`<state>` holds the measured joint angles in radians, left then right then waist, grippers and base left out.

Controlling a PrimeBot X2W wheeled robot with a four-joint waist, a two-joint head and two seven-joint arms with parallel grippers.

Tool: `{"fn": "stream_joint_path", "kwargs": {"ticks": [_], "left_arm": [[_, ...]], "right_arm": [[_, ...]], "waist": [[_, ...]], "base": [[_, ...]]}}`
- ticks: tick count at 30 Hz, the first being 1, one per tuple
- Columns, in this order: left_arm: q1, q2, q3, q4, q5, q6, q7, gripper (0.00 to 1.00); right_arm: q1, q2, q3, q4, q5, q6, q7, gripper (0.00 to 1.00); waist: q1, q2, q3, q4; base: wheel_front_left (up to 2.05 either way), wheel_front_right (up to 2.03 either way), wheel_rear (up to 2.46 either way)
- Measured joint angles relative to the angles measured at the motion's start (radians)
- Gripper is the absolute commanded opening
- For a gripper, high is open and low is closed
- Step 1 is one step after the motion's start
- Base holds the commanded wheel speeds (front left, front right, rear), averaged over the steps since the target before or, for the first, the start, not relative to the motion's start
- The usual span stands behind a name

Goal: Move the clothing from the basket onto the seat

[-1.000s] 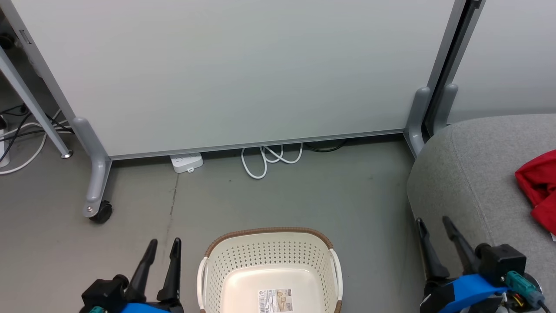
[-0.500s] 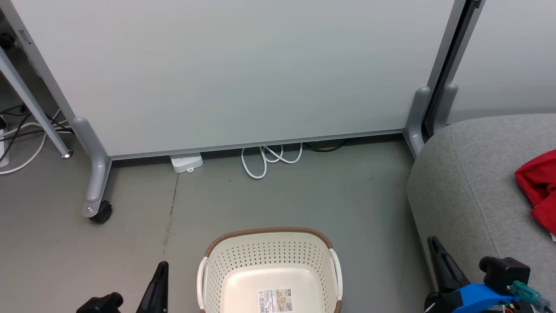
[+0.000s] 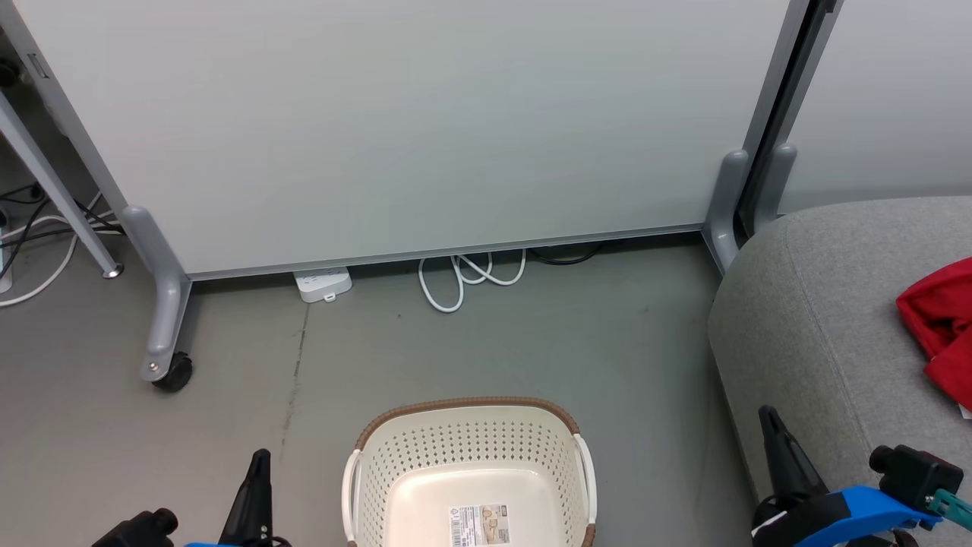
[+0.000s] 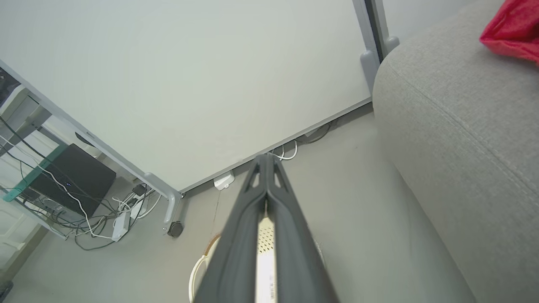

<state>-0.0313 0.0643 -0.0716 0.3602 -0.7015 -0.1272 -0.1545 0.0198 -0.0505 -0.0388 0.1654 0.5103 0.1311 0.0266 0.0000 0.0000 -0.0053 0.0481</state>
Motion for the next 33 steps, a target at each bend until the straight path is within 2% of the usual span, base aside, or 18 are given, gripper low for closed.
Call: {"fn": "stream_joint_path", "kwargs": {"ticks": [33], "left_arm": [[-0.029, -0.008, 0.077, -0.049, -0.395, 0.0, 0.118, 0.0]], "right_arm": [[-0.058, 0.0, -0.032, 0.034, 0.476, 0.0, 0.036, 0.0]], "waist": [[0.0, 0.0, 0.003, -0.016]], "base": [[0.0, 0.0, 0.0]]}}
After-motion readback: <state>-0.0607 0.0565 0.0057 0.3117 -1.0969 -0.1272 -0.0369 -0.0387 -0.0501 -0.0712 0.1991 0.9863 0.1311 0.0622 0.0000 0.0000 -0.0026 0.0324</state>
